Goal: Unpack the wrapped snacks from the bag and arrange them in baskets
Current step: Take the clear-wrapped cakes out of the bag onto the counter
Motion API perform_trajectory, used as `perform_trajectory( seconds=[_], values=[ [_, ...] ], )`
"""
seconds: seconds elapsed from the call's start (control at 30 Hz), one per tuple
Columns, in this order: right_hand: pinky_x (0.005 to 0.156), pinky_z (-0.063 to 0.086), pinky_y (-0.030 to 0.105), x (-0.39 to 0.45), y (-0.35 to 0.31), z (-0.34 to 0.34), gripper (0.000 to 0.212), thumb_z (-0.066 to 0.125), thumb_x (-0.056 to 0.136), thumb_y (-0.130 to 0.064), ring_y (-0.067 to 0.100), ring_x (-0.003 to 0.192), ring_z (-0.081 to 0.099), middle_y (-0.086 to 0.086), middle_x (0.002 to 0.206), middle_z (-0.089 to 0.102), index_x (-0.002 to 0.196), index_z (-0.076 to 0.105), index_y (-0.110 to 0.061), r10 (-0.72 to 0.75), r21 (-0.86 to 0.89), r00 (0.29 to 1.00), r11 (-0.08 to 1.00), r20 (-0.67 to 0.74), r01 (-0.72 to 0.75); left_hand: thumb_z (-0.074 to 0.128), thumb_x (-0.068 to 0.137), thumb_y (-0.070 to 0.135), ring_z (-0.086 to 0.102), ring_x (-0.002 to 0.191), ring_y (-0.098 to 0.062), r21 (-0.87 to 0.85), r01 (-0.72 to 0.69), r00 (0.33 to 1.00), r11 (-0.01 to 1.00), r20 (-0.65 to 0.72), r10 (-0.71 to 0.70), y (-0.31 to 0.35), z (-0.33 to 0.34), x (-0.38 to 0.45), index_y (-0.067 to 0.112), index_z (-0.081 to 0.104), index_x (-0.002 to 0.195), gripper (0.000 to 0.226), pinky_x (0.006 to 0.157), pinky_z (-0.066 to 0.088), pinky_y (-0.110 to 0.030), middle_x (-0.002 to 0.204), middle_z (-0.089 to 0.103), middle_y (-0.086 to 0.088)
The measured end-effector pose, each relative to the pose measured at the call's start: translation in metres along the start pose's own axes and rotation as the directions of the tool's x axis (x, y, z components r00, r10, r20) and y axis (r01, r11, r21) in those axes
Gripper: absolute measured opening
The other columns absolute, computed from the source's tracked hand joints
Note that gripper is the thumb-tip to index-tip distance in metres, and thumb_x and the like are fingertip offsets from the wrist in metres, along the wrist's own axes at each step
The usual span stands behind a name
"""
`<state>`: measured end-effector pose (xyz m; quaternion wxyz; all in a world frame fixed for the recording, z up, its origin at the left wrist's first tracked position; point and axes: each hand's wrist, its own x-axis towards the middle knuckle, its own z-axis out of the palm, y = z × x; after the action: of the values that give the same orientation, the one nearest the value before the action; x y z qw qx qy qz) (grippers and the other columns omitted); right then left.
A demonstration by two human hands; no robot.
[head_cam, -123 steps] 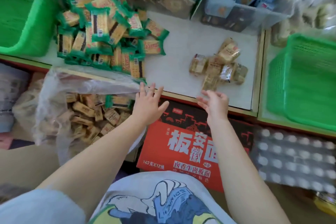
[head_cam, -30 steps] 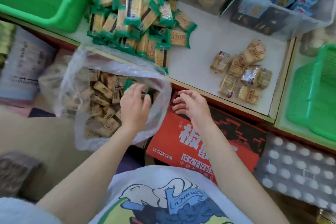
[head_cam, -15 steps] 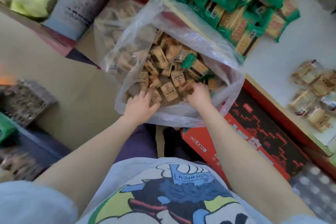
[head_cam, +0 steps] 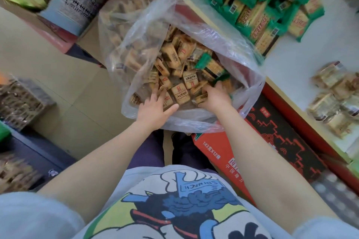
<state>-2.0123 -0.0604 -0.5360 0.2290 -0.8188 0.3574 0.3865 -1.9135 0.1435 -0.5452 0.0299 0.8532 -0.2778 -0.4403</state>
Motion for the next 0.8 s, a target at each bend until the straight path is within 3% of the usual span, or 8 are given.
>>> perform_trajectory(
  seconds=[0.23, 0.33, 0.43, 0.5, 0.57, 0.63, 0.7, 0.8],
  values=[
    [0.087, 0.046, 0.043, -0.021, 0.009, 0.003, 0.039, 0.072, 0.083, -0.046, 0.030, 0.115, 0.041, 0.008, 0.120, 0.049, 0.103, 0.055, -0.016, -0.140, 0.052, 0.956, 0.986, -0.256, 0.158, 0.032, 0.095, 0.072, 0.032, 0.143, -0.038, -0.041, -0.002, 1.000, 0.999, -0.021, 0.001, 0.006, -0.006, -0.005, 0.032, 0.012, 0.159, 0.078, 0.111, 0.031, -0.053, 0.169, 0.001, 0.000],
    [0.063, 0.040, 0.032, -0.042, 0.010, -0.008, 0.034, 0.072, 0.085, -0.035, 0.016, 0.074, 0.048, -0.003, 0.079, 0.051, 0.084, 0.044, -0.015, -0.018, 0.435, 0.919, 0.877, -0.395, 0.204, 0.032, 0.096, 0.069, 0.023, 0.147, -0.033, -0.009, -0.009, 0.993, 1.000, -0.114, 0.008, 0.023, -0.018, -0.016, 0.026, 0.024, 0.156, 0.075, 0.115, 0.023, -0.052, 0.165, 0.018, -0.005],
    [0.062, 0.052, 0.027, -0.072, 0.007, -0.039, 0.029, 0.071, 0.090, -0.019, 0.012, 0.068, 0.059, -0.001, 0.085, 0.061, 0.108, 0.049, -0.015, 0.159, 0.869, 0.942, 0.454, -0.295, 0.195, 0.047, 0.098, 0.058, 0.043, 0.136, -0.025, -0.313, -0.097, 0.982, 0.945, -0.186, 0.039, 0.054, -0.033, -0.033, 0.024, 0.043, 0.147, 0.060, 0.108, 0.035, -0.044, 0.150, 0.045, -0.002],
    [0.065, 0.061, 0.036, -0.095, 0.012, -0.058, 0.046, 0.066, 0.094, -0.010, 0.020, 0.074, 0.071, 0.003, 0.094, 0.072, 0.132, 0.042, -0.020, 0.100, 0.981, 0.978, 0.080, -0.185, 0.178, 0.058, 0.097, 0.048, 0.062, 0.115, -0.018, -0.727, -0.094, 0.993, 0.680, -0.121, 0.008, 0.087, -0.051, -0.047, 0.031, 0.055, 0.133, 0.040, 0.099, 0.050, -0.040, 0.128, 0.062, 0.004],
    [0.076, 0.062, 0.048, -0.116, 0.026, -0.070, 0.053, 0.060, 0.097, -0.005, 0.031, 0.090, 0.073, -0.007, 0.109, 0.073, 0.141, 0.039, -0.025, 0.005, 0.975, 0.982, -0.115, -0.191, 0.190, 0.064, 0.096, 0.034, 0.071, 0.098, -0.017, -0.898, -0.067, 0.998, 0.435, -0.054, 0.042, 0.123, -0.066, -0.058, 0.036, 0.058, 0.117, 0.022, 0.091, 0.057, -0.043, 0.114, 0.069, 0.000],
    [0.079, 0.061, 0.047, -0.135, 0.047, -0.079, 0.046, 0.058, 0.099, -0.008, 0.031, 0.102, 0.071, -0.002, 0.127, 0.067, 0.140, 0.047, -0.026, -0.043, 0.964, 0.972, -0.150, -0.230, 0.222, 0.066, 0.095, 0.024, 0.071, 0.086, -0.022, -0.930, -0.080, 0.994, 0.358, -0.048, 0.099, 0.157, -0.072, -0.064, 0.034, 0.058, 0.113, 0.023, 0.084, 0.058, -0.047, 0.108, 0.070, -0.008],
    [0.071, 0.060, 0.036, -0.154, 0.074, -0.084, 0.040, 0.061, 0.099, -0.012, 0.026, 0.093, 0.071, 0.009, 0.118, 0.070, 0.135, 0.052, -0.028, -0.049, 0.963, 0.970, -0.141, -0.240, 0.231, 0.066, 0.094, 0.023, 0.067, 0.078, -0.021, -0.939, -0.058, 0.993, 0.340, -0.018, 0.121, 0.188, -0.075, -0.067, 0.029, 0.061, 0.113, 0.020, 0.074, 0.060, -0.044, 0.103, 0.069, -0.011],
    [0.078, 0.056, 0.023, -0.177, 0.123, -0.086, 0.055, 0.075, 0.089, -0.017, 0.009, 0.091, 0.068, 0.000, 0.116, 0.064, 0.133, 0.053, -0.043, 0.022, 0.905, 0.932, 0.251, -0.361, 0.345, 0.061, 0.097, 0.023, 0.062, 0.064, -0.013, -0.935, 0.019, 0.983, 0.355, 0.082, 0.164, 0.232, -0.076, -0.065, 0.020, 0.063, 0.102, 0.007, 0.053, 0.052, -0.025, 0.087, 0.066, -0.004]
  ],
)
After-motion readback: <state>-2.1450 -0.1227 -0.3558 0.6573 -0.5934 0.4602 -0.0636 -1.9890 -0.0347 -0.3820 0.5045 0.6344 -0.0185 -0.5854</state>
